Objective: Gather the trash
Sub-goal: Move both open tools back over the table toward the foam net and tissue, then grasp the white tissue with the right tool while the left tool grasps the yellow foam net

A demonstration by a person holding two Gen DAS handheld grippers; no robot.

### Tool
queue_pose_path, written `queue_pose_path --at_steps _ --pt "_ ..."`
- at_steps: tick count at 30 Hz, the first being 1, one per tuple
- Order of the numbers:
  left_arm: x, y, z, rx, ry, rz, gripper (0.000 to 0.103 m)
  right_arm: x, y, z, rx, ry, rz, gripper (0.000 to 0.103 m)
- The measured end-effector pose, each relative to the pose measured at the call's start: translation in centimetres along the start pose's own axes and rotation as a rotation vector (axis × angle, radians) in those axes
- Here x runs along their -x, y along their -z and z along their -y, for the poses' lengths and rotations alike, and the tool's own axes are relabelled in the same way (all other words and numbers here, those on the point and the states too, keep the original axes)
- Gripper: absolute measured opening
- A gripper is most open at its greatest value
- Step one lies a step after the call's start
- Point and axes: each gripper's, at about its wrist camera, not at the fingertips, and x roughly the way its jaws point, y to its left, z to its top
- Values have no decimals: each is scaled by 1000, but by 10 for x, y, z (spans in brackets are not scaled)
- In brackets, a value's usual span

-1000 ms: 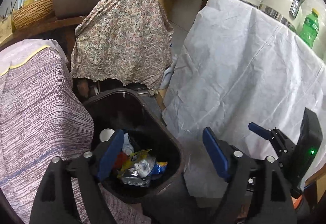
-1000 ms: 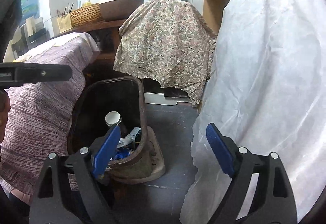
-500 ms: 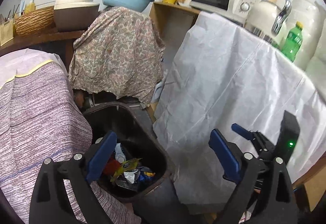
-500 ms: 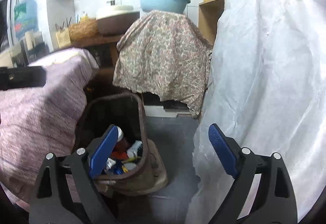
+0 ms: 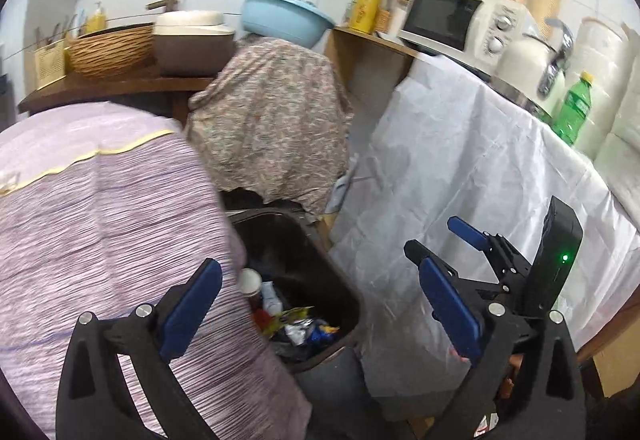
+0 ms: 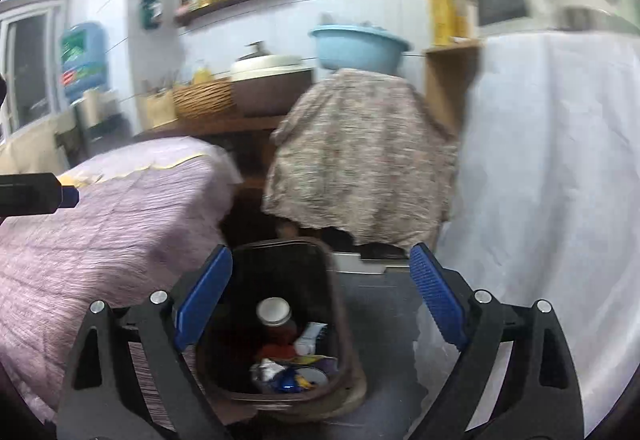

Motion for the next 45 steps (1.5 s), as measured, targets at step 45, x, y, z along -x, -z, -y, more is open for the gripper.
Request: queue_pose_path --at_steps 45 --pt "131 8 -373 312 -517 -131 98 -258 -107 -477 556 -648 -466 82"
